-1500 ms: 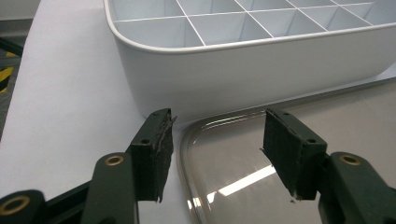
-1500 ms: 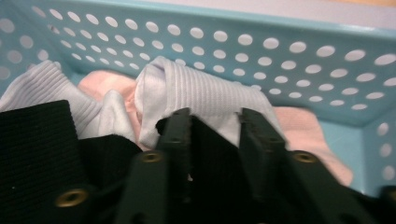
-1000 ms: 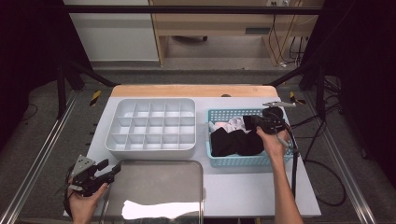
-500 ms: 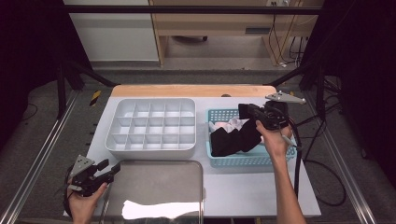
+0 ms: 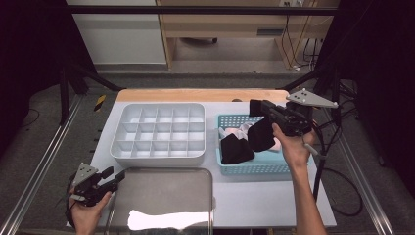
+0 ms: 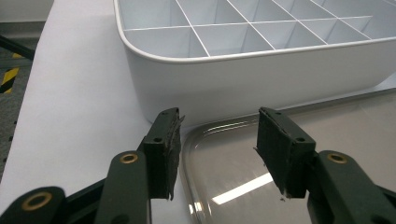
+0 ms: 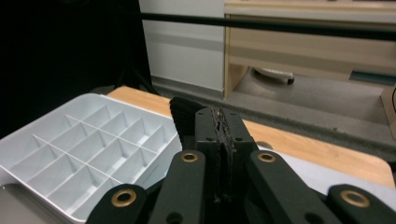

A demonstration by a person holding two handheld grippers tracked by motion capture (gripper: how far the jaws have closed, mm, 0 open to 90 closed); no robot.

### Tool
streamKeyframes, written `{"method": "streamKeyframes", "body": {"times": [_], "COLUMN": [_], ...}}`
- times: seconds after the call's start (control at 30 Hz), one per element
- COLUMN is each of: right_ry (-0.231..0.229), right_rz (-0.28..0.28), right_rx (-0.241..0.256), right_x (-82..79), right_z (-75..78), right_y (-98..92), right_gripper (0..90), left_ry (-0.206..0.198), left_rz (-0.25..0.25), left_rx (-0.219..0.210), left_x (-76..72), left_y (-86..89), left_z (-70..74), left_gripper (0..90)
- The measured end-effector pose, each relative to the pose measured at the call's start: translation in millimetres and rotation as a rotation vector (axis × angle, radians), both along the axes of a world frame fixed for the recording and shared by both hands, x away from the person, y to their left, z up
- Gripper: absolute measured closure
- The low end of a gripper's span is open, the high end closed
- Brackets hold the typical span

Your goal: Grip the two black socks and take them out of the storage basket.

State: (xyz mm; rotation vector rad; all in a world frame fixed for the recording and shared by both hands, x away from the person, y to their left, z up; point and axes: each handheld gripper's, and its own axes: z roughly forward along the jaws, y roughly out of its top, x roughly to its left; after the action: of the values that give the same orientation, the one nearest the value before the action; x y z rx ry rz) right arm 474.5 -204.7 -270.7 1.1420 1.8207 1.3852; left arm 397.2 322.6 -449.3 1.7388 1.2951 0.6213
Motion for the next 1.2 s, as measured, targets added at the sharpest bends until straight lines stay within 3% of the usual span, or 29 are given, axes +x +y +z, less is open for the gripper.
{"method": "streamKeyframes", "body": {"times": [0.3,0.7,1.03,1.2], "right_ry": [-0.036,-0.035,0.017,0.091], "right_rz": [0.028,0.115,0.187,0.202], "right_rx": [0.009,0.005,-0.01,-0.039], "right_x": [-10.5,-57.5,-88.2,-94.6], "right_z": [18.5,8.7,-21.1,-55.2], "right_y": [4.8,10.5,16.7,18.7], "right_gripper": [87.3,87.3,87.2,87.1], "left_ry": [-0.001,-0.01,-0.02,-0.021], "left_rz": [0.001,0.006,0.013,0.015], "left_rx": [0.0,-0.008,-0.01,-0.01], "left_x": [0.0,-1.6,-3.0,-3.2], "left_y": [-0.1,0.2,0.2,-0.1], "left_z": [0.1,2.0,2.6,2.6], "left_gripper": [49.6,49.7,49.2,48.9]}}
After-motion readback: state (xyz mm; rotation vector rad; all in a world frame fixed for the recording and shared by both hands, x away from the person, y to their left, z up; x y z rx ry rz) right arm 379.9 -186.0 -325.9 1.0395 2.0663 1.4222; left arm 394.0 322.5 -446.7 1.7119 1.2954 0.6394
